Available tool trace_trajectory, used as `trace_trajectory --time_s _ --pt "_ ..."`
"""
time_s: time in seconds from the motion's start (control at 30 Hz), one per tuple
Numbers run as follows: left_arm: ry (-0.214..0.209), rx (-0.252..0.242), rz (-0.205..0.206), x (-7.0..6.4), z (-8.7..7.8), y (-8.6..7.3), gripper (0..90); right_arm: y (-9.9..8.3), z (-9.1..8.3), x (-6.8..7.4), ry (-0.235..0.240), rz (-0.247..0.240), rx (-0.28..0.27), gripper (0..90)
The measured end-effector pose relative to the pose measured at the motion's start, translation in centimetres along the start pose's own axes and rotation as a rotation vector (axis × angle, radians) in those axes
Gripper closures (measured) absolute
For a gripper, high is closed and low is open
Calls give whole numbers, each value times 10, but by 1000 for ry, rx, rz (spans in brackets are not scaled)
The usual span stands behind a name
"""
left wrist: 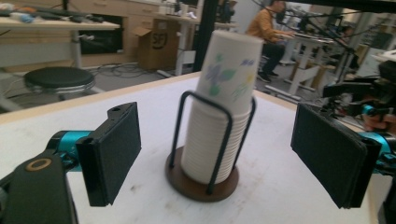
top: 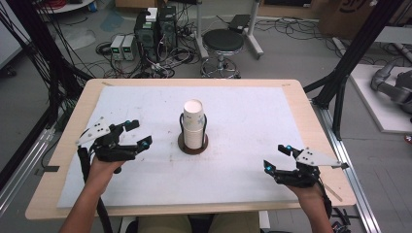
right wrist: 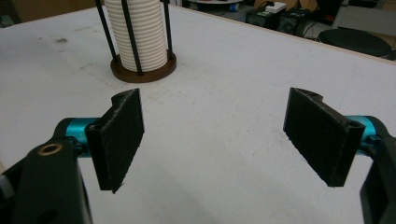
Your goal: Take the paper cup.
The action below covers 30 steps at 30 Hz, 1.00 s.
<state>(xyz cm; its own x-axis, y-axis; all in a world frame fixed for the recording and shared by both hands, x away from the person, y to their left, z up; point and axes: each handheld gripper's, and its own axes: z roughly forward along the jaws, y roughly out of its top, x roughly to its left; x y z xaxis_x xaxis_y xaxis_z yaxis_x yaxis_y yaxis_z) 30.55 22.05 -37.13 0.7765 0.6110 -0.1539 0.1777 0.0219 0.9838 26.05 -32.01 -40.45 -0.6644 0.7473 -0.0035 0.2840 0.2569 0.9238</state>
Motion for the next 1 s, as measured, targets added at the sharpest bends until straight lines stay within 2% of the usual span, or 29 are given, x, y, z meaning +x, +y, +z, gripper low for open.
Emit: trace_trajectory --time_s 0.03,0.07,0.1,0.13,0.2,0.23,0.3,0.33,0.43,0.47,0.57,0.63,0.73,1.0 --pt "-22 -3 17 -3 6 10 159 0 0 1 3 3 3 207" --pt "-22 -3 17 -3 6 10 159 0 -1 1 3 5 4 207" --pt "-46 -3 29 -5 13 20 159 0 -1 2 1 4 6 207" --pt "-46 -3 29 -5 13 20 159 1 0 2 1 2 6 207" --pt "-68 8 43 -8 27 36 159 1 0 2 4 -2 5 207" --pt "-68 8 43 -8 27 36 159 1 1 2 5 1 6 207" --pt "-92 34 70 -11 43 49 159 1 2 2 9 -4 7 207" --pt "-92 34 70 -11 43 49 159 1 2 2 9 -4 7 207" --pt "-103 59 85 -13 58 59 159 1 2 2 11 -4 10 207" --pt "-107 75 94 -13 68 63 159 1 2 1 11 -6 9 207" --pt "-99 94 92 -14 77 65 159 1 1 1 10 1 8 207" --pt "-101 122 90 -13 90 66 159 1 1 1 10 1 7 207" --pt "-102 130 83 -13 97 66 159 1 2 1 11 -3 6 207" --pt "-97 191 101 -16 126 68 172 2 2 2 17 -5 7 207"
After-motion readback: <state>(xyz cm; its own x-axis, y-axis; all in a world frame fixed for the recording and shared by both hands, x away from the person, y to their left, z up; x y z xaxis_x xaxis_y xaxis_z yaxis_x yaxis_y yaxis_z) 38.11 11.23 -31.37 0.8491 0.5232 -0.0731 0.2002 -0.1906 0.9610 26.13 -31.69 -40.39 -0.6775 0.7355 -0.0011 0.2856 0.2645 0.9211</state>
